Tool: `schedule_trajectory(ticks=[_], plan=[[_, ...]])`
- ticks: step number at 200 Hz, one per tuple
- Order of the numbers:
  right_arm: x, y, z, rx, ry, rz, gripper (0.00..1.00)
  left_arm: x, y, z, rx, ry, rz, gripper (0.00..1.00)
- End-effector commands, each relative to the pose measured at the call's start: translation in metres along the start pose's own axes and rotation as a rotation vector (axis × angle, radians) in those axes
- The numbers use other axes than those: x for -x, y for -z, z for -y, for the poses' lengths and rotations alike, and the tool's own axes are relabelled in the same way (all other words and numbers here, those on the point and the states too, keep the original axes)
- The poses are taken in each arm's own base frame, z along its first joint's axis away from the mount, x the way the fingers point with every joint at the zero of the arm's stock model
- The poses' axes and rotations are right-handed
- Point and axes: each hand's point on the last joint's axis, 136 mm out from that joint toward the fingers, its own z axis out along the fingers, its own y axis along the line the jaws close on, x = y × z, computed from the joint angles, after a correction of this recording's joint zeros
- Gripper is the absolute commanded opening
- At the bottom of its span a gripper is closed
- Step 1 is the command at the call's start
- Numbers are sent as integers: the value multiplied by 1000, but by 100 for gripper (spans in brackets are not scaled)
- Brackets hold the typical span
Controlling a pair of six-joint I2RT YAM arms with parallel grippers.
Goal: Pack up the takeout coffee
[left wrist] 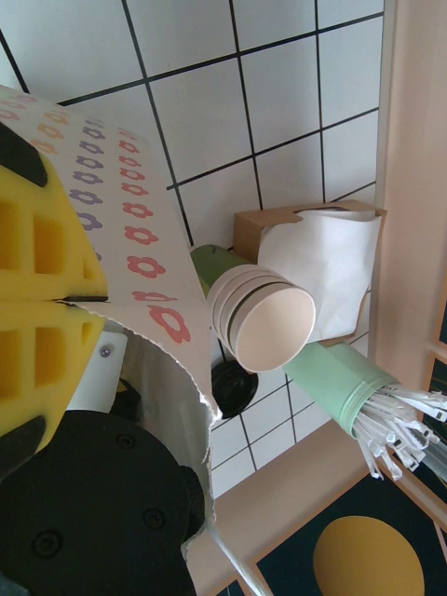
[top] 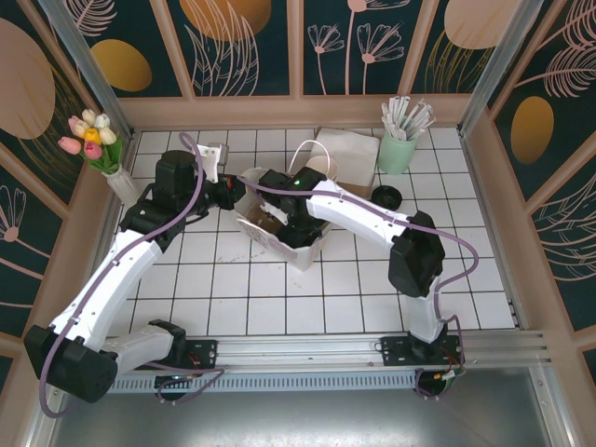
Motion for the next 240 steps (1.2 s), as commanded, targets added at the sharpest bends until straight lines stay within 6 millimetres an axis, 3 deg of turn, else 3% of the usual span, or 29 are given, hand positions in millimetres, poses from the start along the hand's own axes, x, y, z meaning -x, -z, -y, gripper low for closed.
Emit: schedule_trajectory(ticks=[1, 72, 240], plan=[[-6, 0, 2, 7, 3, -8, 46, 8, 1, 6, -24, -18, 28, 0], [9, -3, 2, 7, 11, 61, 46, 7, 0, 6, -26, -13, 24, 0], [16, -8, 4, 0, 16, 119, 45, 6, -2, 6, -29, -8, 19, 0]])
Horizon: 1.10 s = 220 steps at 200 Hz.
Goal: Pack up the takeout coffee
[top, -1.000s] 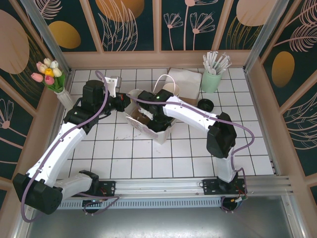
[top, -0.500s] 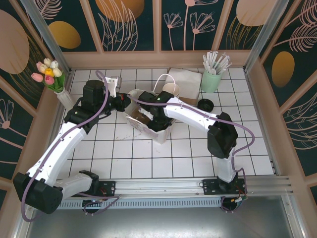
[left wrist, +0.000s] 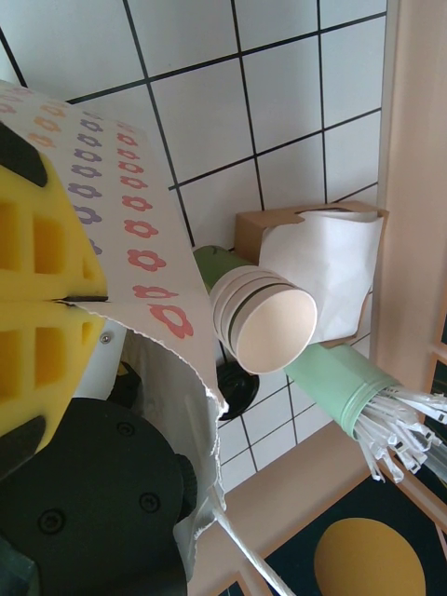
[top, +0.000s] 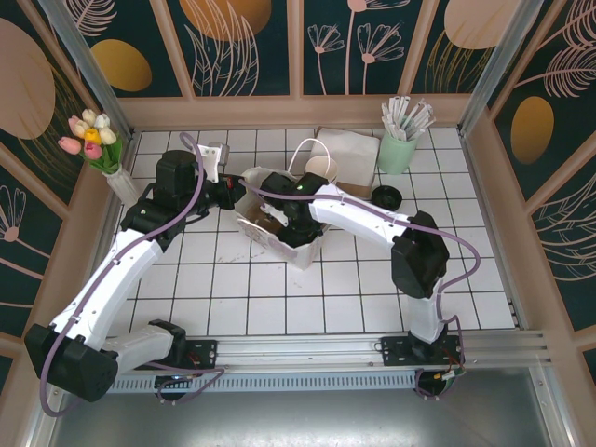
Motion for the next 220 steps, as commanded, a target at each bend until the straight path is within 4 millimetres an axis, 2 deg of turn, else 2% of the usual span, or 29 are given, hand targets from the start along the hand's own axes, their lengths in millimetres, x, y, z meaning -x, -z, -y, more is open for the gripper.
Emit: schedule_trajectory(ticks=[1, 108, 220], plan=[[8, 6, 3, 2, 4, 55, 45, 7, 0, 7, -30, -10, 22, 0], [8, -1, 3, 10, 4, 66, 44, 7, 0, 7, -32, -11, 22, 0], [1, -21, 1, 29, 5, 17, 44, 7, -5, 3, -17, 47, 11, 0]])
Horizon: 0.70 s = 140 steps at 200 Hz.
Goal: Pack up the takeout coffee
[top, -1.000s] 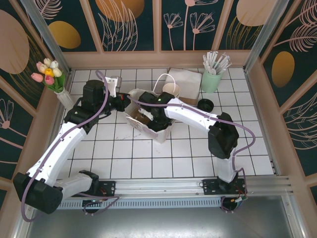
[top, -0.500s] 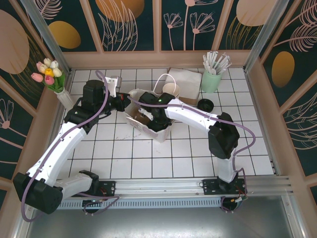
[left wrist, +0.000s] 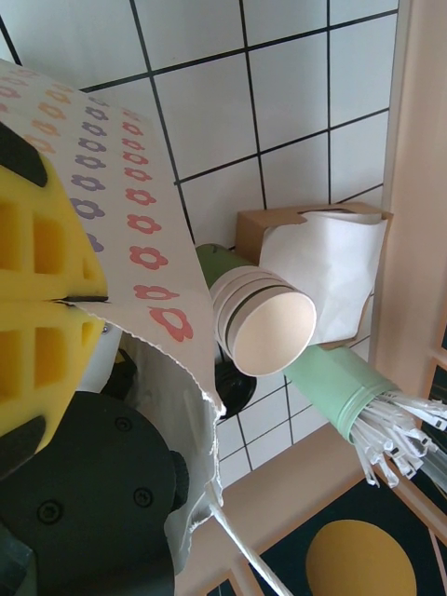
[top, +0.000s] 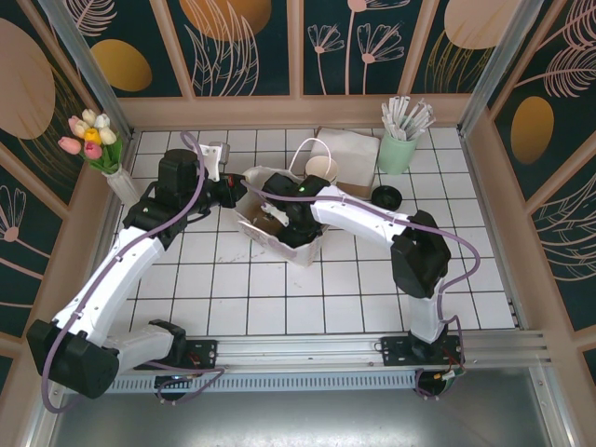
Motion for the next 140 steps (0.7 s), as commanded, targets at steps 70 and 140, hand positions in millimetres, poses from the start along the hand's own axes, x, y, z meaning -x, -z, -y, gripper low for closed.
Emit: schedule_trajectory(ticks=[70, 140], plan=[[-13, -21, -1, 16, 10, -52, 42, 7, -1, 4, -10, 27, 8, 0], [-16, -27, -1, 24, 8, -59, 42, 7, 0, 3, -5, 26, 11, 0]])
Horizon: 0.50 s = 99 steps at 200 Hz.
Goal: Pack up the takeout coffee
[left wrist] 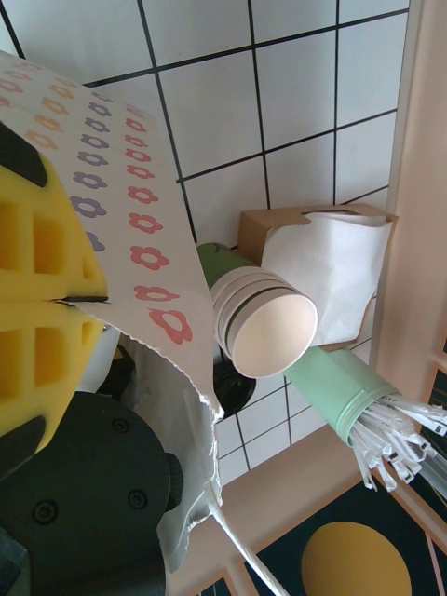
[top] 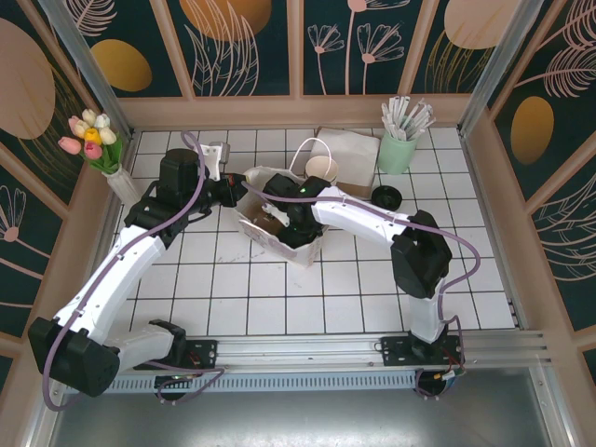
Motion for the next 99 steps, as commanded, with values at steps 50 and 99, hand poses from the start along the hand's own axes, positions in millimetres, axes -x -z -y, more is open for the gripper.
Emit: schedule_trajectory(ticks=[50, 99], plan=[[-23, -35, -3, 24, 13, -100, 41, 7, 1, 4, -11, 7, 13, 0], [-31, -46, -4, 30, 11, -135, 40, 6, 2, 5, -15, 4, 11, 0]])
